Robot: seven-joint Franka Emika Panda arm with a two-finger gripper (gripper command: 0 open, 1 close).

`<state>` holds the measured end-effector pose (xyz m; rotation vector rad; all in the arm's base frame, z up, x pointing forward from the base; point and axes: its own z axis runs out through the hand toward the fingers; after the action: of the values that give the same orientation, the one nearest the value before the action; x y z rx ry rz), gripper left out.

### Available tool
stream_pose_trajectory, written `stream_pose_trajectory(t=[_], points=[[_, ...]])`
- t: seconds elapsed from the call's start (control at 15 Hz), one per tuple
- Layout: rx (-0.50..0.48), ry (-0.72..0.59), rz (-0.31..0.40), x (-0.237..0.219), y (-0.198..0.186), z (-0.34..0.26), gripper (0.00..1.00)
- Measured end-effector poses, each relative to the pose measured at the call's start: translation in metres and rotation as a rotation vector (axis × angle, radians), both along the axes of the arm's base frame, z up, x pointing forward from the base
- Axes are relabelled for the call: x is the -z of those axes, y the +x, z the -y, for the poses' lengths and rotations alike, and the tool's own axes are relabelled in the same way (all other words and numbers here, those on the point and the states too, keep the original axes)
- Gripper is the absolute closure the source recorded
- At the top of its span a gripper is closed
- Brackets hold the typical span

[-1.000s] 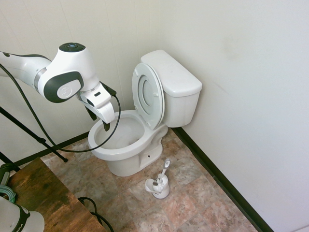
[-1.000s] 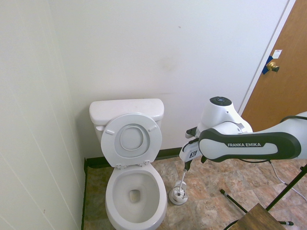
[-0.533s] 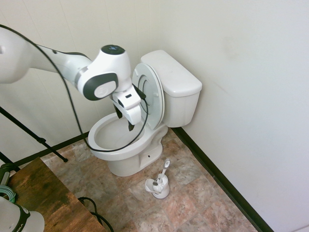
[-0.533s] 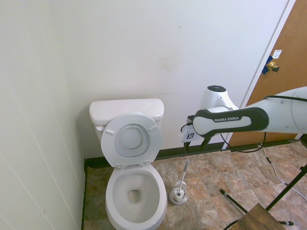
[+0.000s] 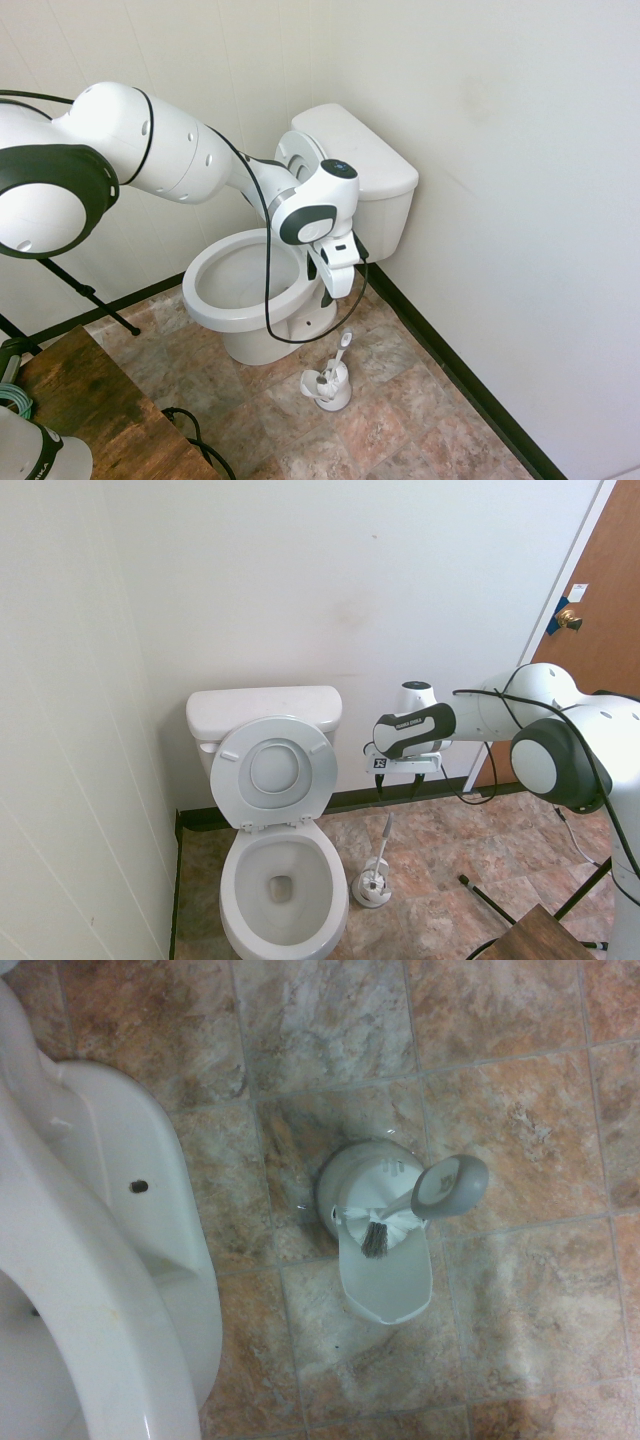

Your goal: Clean the toilet

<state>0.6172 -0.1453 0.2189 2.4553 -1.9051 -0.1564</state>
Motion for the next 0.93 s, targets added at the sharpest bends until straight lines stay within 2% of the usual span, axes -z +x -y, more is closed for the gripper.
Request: stream_pose_trajectory(t=[0.27,0.67,0.93], points=[[0.095,-0.008,0.03,0.009,0.002,0.011,0.0],[0.234,-0.034,0.005,0.088,-0.005,0.037,0.0],[0.289,-0.025,-0.007,0.13,0.014,0.049,0.0]])
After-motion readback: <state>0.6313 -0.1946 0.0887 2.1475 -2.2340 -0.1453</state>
